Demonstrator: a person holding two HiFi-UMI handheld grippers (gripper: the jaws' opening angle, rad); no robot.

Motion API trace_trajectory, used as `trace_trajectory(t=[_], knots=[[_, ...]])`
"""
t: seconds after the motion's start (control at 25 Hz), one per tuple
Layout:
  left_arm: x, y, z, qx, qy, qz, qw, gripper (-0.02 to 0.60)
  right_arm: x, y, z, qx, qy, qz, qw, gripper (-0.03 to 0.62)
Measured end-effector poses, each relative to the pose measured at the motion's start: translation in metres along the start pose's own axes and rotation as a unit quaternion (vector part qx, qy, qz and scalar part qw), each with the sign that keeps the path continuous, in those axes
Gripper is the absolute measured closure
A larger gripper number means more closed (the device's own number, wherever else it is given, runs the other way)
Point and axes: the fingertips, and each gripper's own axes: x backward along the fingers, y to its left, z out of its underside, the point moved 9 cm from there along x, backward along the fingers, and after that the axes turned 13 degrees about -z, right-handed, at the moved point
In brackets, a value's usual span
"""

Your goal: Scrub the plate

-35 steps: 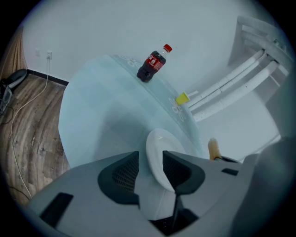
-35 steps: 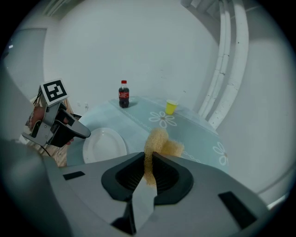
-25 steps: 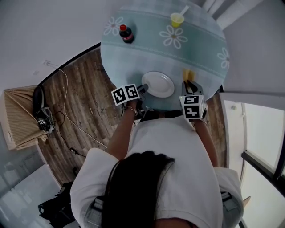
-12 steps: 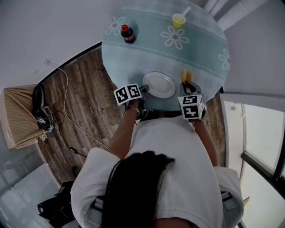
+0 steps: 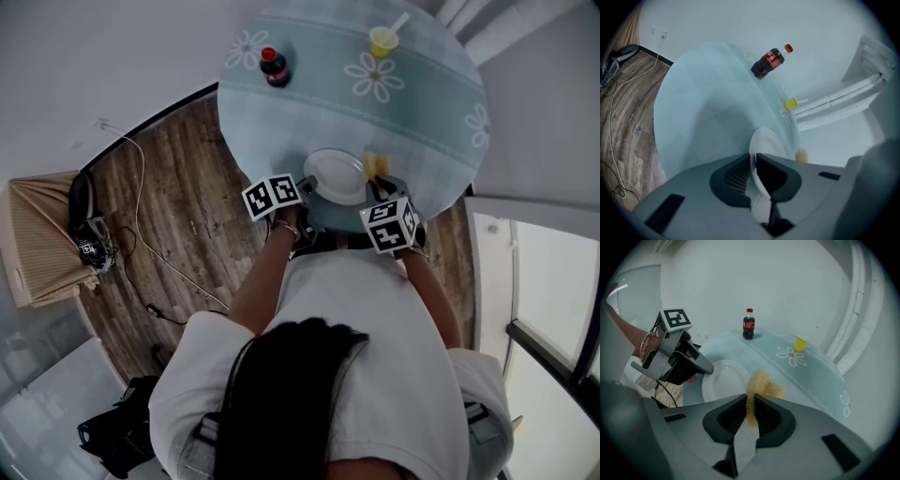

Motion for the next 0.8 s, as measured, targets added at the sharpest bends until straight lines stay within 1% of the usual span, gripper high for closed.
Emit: trace_trajectory(t=[0.08,0.16,0.32,0.48,0.68,0.8], knots=[[0.000,0.001,0.000,0.010,-0.002,0.005,0.9999,0.537,-0.009,0.005,0.002,0.005,0.023,-0.016,1.000,0.533],[-0.001,0.001,0.001,0.011,-0.003,0.006,0.9999,0.538,-0.018,0.008,0.006,0.006,0.047,-0.027,0.999,0.533],[-0.001,-0.001,0.000,-0.014,0.000,-0.001,0.9999,0.537,-0.025,0.013,0.008,0.014,0.066,-0.022,0.997,0.533],[-0.001,0.001,0.000,-0.007,0.002,0.007,1.0000,0.537,-0.032,0.013,0.007,0.016,0.069,-0.021,0.997,0.533],[-0.001,0.001,0.000,-0.010,0.003,0.008,0.9999,0.537,-0.037,0.008,0.001,-0.015,0.055,-0.032,0.998,0.533],[-0.002,0.001,0.000,-0.007,0.003,0.012,0.9999,0.537,-0.040,0.006,-0.003,-0.016,0.055,-0.036,0.998,0.533]])
